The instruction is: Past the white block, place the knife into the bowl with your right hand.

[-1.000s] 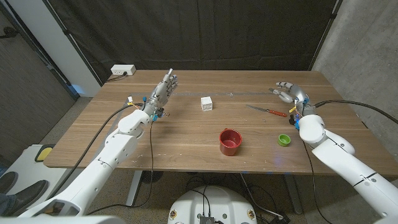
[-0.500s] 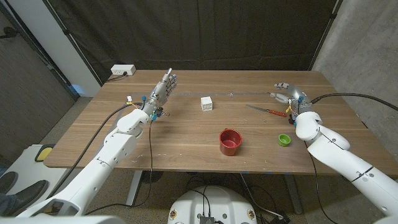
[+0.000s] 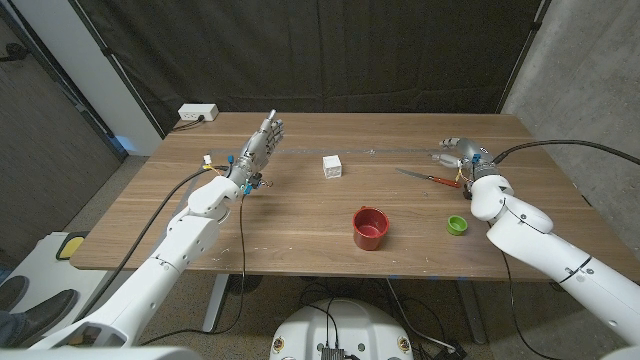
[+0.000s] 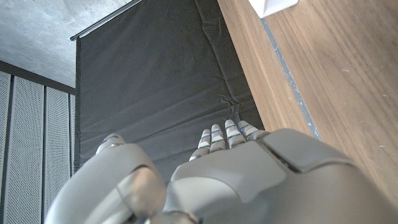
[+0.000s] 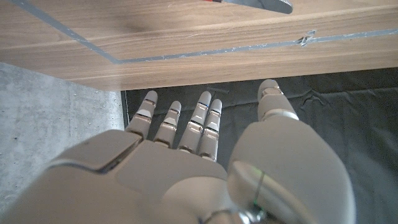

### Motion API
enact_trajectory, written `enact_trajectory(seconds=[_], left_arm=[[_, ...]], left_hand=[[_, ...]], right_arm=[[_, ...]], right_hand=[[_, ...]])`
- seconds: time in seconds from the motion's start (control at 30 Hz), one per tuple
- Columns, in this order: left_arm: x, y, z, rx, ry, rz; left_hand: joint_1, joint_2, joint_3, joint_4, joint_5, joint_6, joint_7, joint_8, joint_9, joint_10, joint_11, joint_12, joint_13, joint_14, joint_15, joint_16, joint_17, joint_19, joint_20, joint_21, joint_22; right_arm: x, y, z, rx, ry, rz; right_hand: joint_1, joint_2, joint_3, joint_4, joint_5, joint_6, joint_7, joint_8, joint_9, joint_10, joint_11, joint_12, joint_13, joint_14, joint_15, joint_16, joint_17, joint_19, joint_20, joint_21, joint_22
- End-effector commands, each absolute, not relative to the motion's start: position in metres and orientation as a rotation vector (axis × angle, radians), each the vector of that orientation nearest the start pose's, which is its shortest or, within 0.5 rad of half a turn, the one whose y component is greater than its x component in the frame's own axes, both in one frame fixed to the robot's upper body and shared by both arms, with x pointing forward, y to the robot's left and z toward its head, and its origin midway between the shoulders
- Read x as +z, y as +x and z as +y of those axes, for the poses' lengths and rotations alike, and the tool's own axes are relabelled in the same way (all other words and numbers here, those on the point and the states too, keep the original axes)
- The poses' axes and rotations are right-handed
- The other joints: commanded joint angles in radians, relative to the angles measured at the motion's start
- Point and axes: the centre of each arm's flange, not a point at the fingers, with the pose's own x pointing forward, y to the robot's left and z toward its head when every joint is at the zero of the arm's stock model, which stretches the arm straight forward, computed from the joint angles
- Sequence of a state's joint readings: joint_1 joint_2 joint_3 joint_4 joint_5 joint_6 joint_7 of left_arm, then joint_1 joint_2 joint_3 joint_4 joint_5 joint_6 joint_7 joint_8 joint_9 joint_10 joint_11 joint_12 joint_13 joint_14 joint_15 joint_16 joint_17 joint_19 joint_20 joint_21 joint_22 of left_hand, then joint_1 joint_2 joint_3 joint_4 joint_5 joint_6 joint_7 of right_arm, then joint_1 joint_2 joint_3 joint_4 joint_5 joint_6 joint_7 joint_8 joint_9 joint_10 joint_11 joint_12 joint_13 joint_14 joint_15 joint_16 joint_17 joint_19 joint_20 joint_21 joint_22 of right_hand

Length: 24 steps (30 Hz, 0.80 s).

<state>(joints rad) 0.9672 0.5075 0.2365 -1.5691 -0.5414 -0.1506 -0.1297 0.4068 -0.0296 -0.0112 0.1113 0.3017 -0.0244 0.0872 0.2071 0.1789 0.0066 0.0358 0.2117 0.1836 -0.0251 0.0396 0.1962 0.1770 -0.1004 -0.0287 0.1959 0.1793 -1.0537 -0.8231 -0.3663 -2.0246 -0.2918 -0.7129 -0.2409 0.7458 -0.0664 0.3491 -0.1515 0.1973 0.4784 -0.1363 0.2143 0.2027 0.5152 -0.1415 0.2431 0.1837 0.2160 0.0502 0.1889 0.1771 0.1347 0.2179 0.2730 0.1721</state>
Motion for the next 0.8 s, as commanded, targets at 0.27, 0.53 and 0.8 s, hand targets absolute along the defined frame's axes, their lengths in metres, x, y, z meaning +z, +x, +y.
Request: enact_trajectory(seconds=[0.27, 0.53, 0.8], left_arm=[[-0.008, 0.598, 0.27, -0.321, 0.051, -0.641], [-0.013, 0.596, 0.271, -0.322, 0.045, -0.634], [-0.015, 0.593, 0.271, -0.32, 0.047, -0.633]], left_hand=[[0.007, 0.009, -0.004, 0.0, -0.003, 0.008, 0.0, 0.0, 0.004, 0.008, 0.003, 0.001, 0.002, 0.009, -0.003, -0.003, 0.003, -0.003, -0.011, 0.001, 0.001], [0.009, 0.01, -0.005, 0.0, -0.003, 0.011, -0.001, -0.001, 0.004, 0.008, 0.0, 0.0, 0.002, 0.008, -0.003, -0.004, 0.003, -0.005, -0.009, 0.001, 0.001], [0.01, 0.012, -0.006, 0.0, -0.004, 0.012, -0.002, -0.002, 0.004, 0.008, -0.001, -0.001, 0.002, 0.008, -0.004, -0.005, 0.003, -0.006, -0.007, 0.001, 0.001]], right_arm=[[-0.013, 0.562, -0.308, -0.386, -1.216, -0.187], [-0.015, 0.567, -0.306, -0.363, -1.244, -0.159], [-0.016, 0.574, -0.299, -0.342, -1.308, -0.116]], right_hand=[[0.02, -0.002, 0.001, 0.0, 0.003, 0.017, -0.006, 0.003, 0.001, 0.016, -0.014, -0.002, 0.004, 0.007, -0.01, -0.001, -0.001, -0.01, 0.0, -0.014, 0.003], [0.027, 0.0, 0.003, -0.002, 0.003, 0.022, -0.01, 0.003, 0.002, 0.025, -0.017, 0.0, 0.004, 0.02, -0.016, 0.003, -0.002, -0.009, -0.001, -0.019, 0.004], [0.036, 0.003, 0.006, -0.003, 0.003, 0.032, -0.01, 0.006, 0.002, 0.038, -0.016, 0.004, 0.004, 0.031, -0.018, 0.004, -0.002, -0.001, -0.002, -0.023, 0.004]])
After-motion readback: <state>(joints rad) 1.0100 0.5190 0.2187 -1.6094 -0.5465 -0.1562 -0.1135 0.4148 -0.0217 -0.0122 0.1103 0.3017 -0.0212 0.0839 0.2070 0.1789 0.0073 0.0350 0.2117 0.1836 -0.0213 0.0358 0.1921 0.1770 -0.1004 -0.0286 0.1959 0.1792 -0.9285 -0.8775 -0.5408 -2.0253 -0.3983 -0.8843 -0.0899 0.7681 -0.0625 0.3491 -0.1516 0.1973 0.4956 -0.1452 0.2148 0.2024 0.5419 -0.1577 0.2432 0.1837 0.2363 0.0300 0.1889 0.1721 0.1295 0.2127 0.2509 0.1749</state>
